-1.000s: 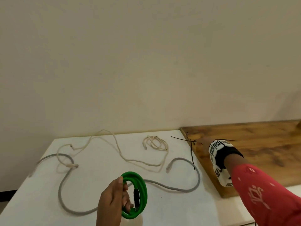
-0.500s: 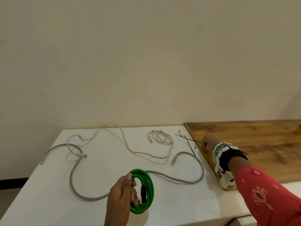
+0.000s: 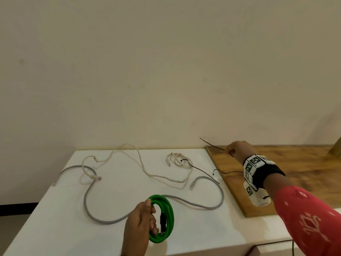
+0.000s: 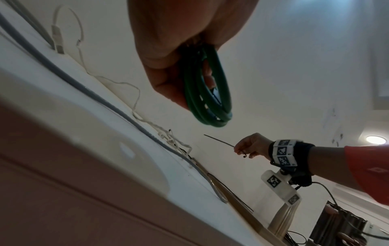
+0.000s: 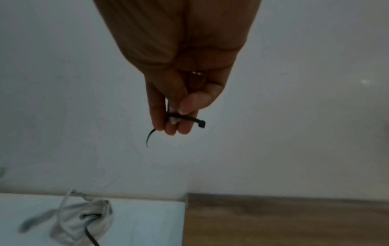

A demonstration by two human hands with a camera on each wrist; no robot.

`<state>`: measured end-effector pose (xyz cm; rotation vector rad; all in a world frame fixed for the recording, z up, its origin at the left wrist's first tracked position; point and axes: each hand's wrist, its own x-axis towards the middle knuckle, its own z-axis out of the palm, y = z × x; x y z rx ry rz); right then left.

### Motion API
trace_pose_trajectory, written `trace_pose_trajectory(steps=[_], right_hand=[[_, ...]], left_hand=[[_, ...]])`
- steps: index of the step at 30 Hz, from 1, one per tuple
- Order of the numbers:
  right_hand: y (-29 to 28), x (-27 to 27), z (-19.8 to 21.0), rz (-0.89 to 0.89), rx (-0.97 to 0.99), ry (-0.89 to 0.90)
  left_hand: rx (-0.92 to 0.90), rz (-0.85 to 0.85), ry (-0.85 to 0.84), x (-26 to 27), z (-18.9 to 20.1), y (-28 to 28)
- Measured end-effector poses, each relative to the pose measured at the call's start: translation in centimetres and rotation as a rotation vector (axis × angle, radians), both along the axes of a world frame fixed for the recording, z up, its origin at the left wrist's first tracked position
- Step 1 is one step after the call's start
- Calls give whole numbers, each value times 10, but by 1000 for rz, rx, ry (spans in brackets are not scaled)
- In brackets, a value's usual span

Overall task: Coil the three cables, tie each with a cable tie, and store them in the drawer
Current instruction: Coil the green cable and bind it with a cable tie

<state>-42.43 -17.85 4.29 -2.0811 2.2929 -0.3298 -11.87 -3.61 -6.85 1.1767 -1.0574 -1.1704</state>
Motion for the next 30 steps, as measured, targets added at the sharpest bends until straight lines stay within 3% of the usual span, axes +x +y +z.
trace_pose_trajectory(steps=[7, 15, 18, 30], right_hand=[[72, 48, 42, 183, -173, -285], [197, 115, 61, 513, 6, -664], [227, 135, 51, 483, 91, -836], [264, 172, 12, 131, 279, -1100]], left_hand=[[-62, 38, -48, 8, 25, 26], [-146, 46, -119, 9, 61, 72], [-163, 47, -147, 9, 69, 87], [-328, 99, -412, -6, 79, 123]])
